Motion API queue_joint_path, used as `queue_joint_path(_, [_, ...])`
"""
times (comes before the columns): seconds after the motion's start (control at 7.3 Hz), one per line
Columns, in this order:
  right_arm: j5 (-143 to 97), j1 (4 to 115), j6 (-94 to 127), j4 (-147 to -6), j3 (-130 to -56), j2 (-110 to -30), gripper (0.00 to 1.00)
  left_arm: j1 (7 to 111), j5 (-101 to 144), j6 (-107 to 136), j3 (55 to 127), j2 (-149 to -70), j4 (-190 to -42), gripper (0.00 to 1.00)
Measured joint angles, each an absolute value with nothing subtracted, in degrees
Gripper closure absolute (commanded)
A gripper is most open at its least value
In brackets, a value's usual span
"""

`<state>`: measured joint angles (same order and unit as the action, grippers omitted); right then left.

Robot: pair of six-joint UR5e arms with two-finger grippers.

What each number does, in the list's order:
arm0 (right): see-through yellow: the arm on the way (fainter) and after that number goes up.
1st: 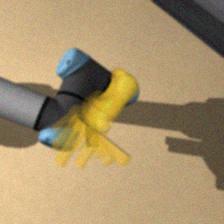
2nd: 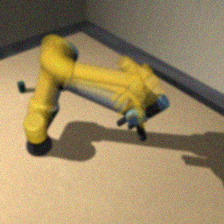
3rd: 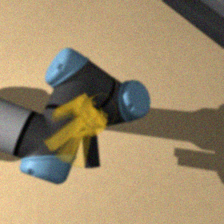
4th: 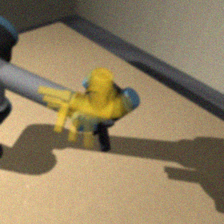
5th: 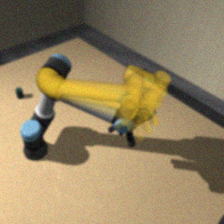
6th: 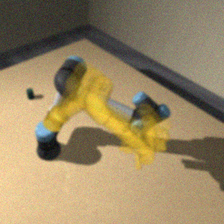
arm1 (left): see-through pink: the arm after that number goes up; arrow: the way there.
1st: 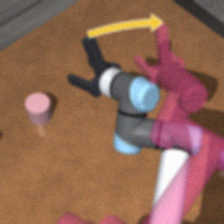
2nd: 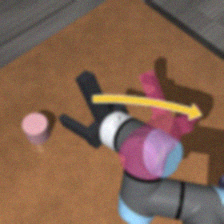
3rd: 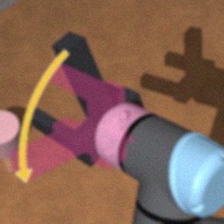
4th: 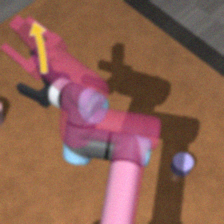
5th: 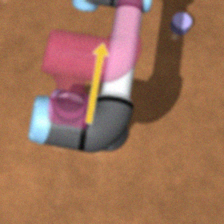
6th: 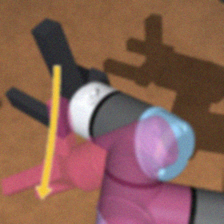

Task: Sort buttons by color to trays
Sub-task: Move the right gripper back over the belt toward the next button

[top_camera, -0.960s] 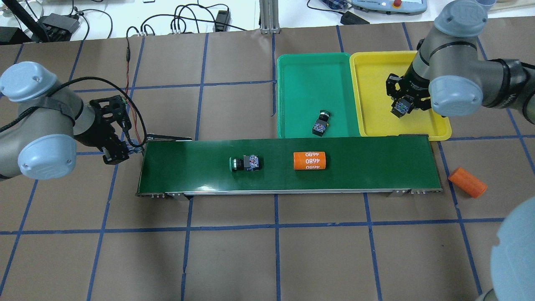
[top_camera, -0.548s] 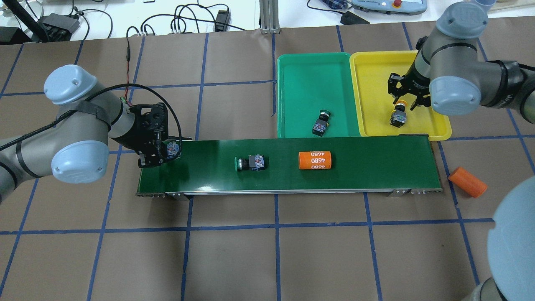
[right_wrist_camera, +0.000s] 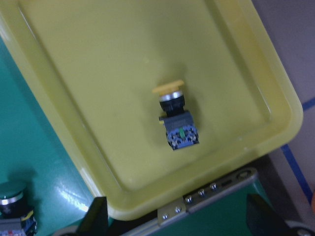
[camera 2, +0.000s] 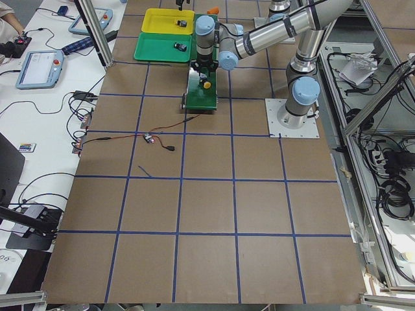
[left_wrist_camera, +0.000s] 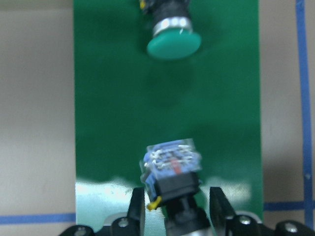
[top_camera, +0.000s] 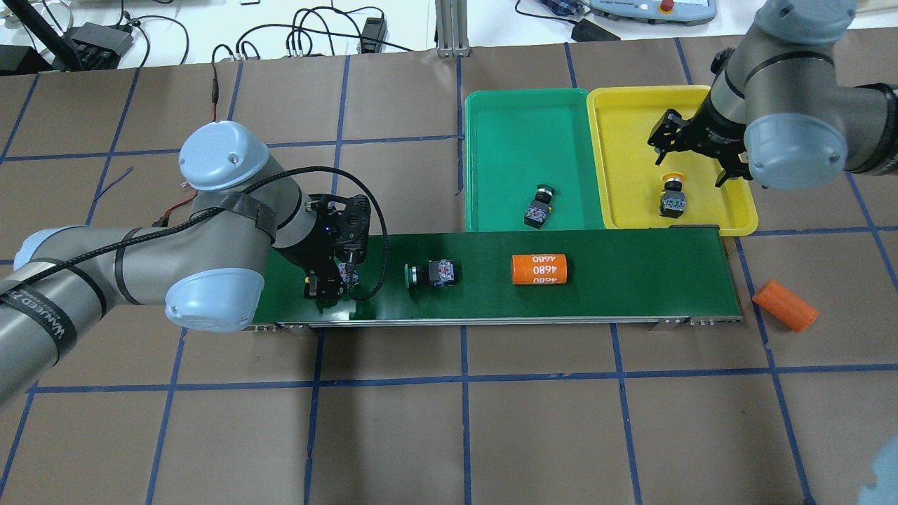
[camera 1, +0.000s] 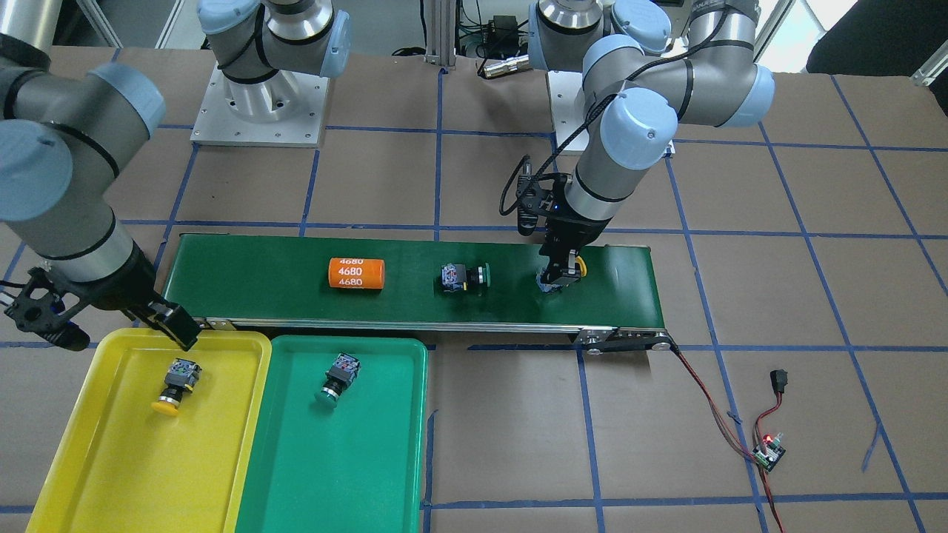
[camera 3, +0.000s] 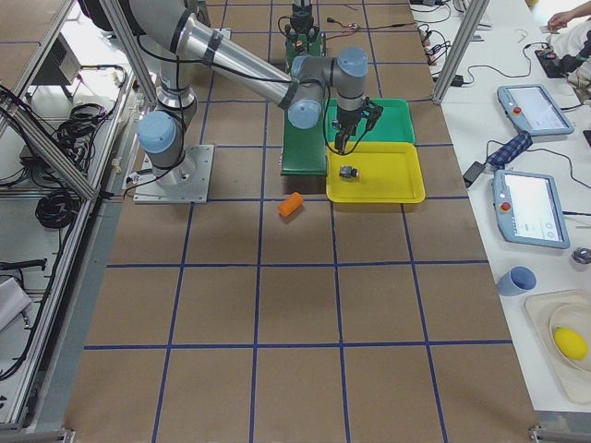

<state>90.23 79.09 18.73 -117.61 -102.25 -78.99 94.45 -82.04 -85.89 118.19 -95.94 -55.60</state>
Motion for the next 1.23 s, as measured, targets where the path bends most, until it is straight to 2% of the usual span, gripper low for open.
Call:
queue_joint_path(0.27, [89.93, 79.93, 24.60, -107.32, -102.49, -88.27, 0.00, 95.25, -82.28, -69.81, 116.00, -95.23, -56.75, 0.00])
queue_joint_path(0.55, [89.92, 82.75, 29.76, -102.81, -103.10, -93.63, 0.00, 94.77, -82.86, -53.98, 106.78, -94.76, -65.90, 0.00])
queue_joint_path(0.82, [89.45, 85.88, 37.35, -101.87, -104.97, -94.77, 0.00, 94.09, -84.89, -40.97, 93.42, -95.89, -80.55, 0.00])
queue_joint_path(0.96, [88.53, 88.23, 43.05, -102.00, -106.06, -94.62, 0.00, 93.83, -86.57, -34.82, 89.22, -95.64, -86.15, 0.00])
queue_joint_path(1.23, [87.39, 93.32, 54.11, -102.80, -107.46, -93.23, 0.00, 93.66, -89.11, -19.82, 86.34, -94.49, -90.96, 0.00])
